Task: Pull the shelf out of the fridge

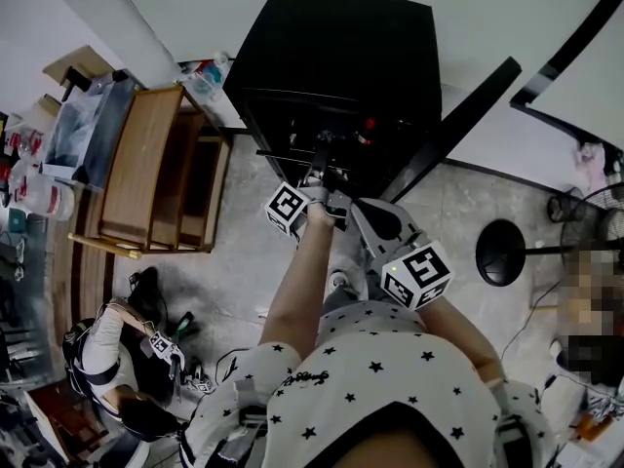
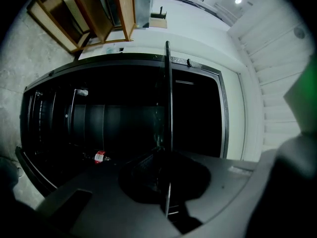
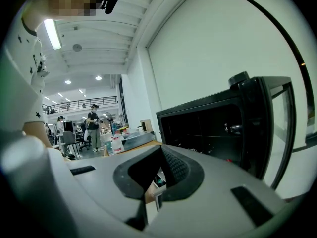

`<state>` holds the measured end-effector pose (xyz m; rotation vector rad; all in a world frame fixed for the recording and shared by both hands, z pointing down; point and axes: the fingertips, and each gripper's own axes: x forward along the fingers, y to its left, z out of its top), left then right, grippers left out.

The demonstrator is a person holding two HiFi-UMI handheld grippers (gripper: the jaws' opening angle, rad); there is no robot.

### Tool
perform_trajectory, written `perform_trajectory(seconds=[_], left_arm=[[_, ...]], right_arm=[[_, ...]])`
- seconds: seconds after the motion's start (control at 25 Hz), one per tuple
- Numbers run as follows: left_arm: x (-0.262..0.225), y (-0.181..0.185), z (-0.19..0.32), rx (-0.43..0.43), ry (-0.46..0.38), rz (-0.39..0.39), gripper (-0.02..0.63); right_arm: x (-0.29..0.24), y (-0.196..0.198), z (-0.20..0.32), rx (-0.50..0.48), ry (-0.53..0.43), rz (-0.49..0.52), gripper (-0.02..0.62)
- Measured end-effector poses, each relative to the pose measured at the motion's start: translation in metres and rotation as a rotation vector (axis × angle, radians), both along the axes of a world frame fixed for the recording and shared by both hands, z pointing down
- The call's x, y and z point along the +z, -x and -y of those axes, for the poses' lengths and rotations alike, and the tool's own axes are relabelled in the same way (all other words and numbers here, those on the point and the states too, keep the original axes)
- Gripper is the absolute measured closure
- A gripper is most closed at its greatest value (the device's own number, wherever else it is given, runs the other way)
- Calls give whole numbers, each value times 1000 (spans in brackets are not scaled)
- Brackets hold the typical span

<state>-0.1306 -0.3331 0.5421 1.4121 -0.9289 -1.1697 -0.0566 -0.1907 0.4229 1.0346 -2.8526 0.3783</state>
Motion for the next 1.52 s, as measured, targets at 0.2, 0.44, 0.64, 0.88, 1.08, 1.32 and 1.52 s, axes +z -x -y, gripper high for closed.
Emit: perform_trajectory(seconds=[0.2, 0.44, 0.64, 0.88, 1.08, 1.32, 1.52], left_arm=[[-1, 3, -9, -2, -9, 5, 580], [-3, 3, -20, -1, -20, 8, 580], [-4, 2, -29, 6, -31, 1, 580], [-5, 4, -39, 3, -36, -7, 580], [-3, 4, -45, -6, -32, -16, 580], [-2, 6, -51, -11, -28, -12, 580], [-4, 6, -56, -8, -29, -24, 580]], right_arm=[[-3, 3, -3, 0, -8, 4, 601], [-5, 5, -8, -6, -13, 5, 601], [-5, 7, -11, -11, -18, 8, 601], [-5, 9, -13, -20, -21, 12, 601], [-5, 10, -14, -29, -22, 14, 601], [-7, 11, -16, -33, -24, 16, 601], [-8, 12, -19, -33, -29, 20, 601]])
